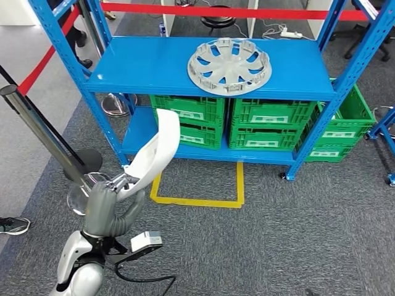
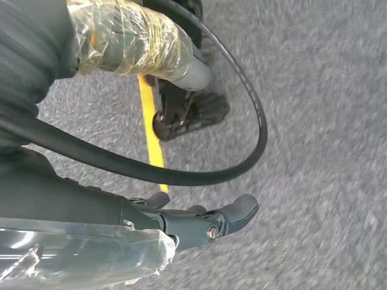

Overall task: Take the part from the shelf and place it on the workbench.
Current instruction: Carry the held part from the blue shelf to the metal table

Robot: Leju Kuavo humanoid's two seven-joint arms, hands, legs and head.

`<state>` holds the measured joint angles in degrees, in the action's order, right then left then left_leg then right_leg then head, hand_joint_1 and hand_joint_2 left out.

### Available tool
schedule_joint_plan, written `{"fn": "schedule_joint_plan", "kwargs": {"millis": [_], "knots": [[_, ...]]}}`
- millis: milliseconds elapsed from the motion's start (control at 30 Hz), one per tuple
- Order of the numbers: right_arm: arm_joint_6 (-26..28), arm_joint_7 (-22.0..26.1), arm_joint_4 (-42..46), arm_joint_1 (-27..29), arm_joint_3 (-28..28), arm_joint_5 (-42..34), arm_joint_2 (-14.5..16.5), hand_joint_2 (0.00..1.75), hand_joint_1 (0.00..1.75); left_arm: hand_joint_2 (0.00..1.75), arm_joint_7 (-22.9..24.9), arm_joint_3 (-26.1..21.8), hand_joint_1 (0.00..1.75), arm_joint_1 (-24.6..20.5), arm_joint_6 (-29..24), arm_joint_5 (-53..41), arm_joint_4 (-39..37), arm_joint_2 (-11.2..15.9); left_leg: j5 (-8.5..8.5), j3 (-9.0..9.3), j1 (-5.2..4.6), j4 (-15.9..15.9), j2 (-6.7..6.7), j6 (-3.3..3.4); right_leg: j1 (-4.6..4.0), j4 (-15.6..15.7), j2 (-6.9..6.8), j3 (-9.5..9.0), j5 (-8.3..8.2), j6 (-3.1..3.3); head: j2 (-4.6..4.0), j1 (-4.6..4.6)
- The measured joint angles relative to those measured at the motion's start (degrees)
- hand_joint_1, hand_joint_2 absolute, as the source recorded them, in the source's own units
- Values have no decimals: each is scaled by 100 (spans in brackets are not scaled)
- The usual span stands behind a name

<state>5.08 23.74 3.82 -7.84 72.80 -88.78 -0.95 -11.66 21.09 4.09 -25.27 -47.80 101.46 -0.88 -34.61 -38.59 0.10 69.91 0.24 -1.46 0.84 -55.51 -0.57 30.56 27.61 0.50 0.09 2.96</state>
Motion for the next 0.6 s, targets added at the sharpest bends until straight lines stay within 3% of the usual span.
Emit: {"fn": "schedule_joint_plan", "kwargs": {"millis": [33,67,100,133,167,233,267,333,367,400,433,500,533,567,600], "knots": [[18,2,8,-11,-40,0,11,175,0,175,-1,1,175,-10,4,2,-17,-8,-42,-1,11,280,0,-16,-2,-20,-6,101,-67,-4,0,-1],[30,3,15,-18,-76,0,21,175,0,175,-2,3,175,-19,7,2,-32,-16,56,65,20,398,0,-25,-2,-45,-11,208,-131,-11,0,0],[35,4,23,-22,-105,0,33,175,0,175,-2,6,175,-28,7,2,-45,-25,239,218,27,314,0,-25,-2,-74,-15,314,-191,-24,0,-1],[37,4,32,-26,-126,0,43,175,0,175,-3,9,175,-39,7,2,-53,-33,411,463,31,40,-1,-14,-2,-104,-15,412,-249,-41,0,2],[39,4,38,-29,-144,0,52,175,0,175,-4,14,175,-52,7,2,-57,-41,479,778,29,-366,-1,6,-8,-131,-11,491,-303,-64,0,3],[46,0,49,-34,-176,0,66,175,0,175,-12,25,175,-82,8,1,-60,-61,370,1340,13,-1204,-4,69,-22,-161,-6,586,-420,-113,0,-4],[57,-14,53,-38,-195,0,70,175,0,175,-15,32,175,-95,9,1,-60,-71,299,1468,-2,-1442,-6,101,-23,-152,-7,611,-489,-142,0,-5],[113,-74,55,-36,-233,0,75,175,0,175,-19,51,175,-110,9,-2,-67,-80,349,1428,-12,-1554,5,176,-8,-115,-7,649,-597,-206,0,-5],[155,-113,55,-30,-253,0,77,175,0,175,-18,63,175,-113,10,-3,-73,-82,420,1362,-9,-1557,16,227,1,-144,0,687,-522,-234,0,-8],[197,-147,55,-22,-271,0,82,175,0,175,-15,73,175,-115,11,-4,-80,-85,500,1285,-3,-1566,29,273,7,-271,11,749,-323,-257,0,-17],[237,-175,56,-16,-291,0,90,175,0,175,-10,81,175,-116,14,-4,-89,-89,581,1195,2,-1572,41,311,14,-516,21,830,-22,-270,0,-25],[293,-199,59,-13,-326,0,113,175,0,175,-1,91,175,-110,21,2,-109,-95,740,994,-20,-1559,43,340,13,-1265,31,990,553,-284,0,-38],[315,-200,63,-13,-345,0,124,175,0,175,2,94,175,-106,23,6,-126,-97,821,880,-33,-1543,44,343,12,-1611,32,1014,643,-286,0,-38],[332,-189,67,-12,-361,0,132,175,0,175,3,100,175,-104,24,10,-143,-97,898,755,-45,-1519,45,340,11,-1824,33,973,574,-282,0,-37],[347,-166,72,-10,-377,0,138,175,0,175,3,107,175,-102,25,18,-161,-98,969,629,-52,-1486,45,333,9,-1860,33,849,398,-272,0,-36]]}}
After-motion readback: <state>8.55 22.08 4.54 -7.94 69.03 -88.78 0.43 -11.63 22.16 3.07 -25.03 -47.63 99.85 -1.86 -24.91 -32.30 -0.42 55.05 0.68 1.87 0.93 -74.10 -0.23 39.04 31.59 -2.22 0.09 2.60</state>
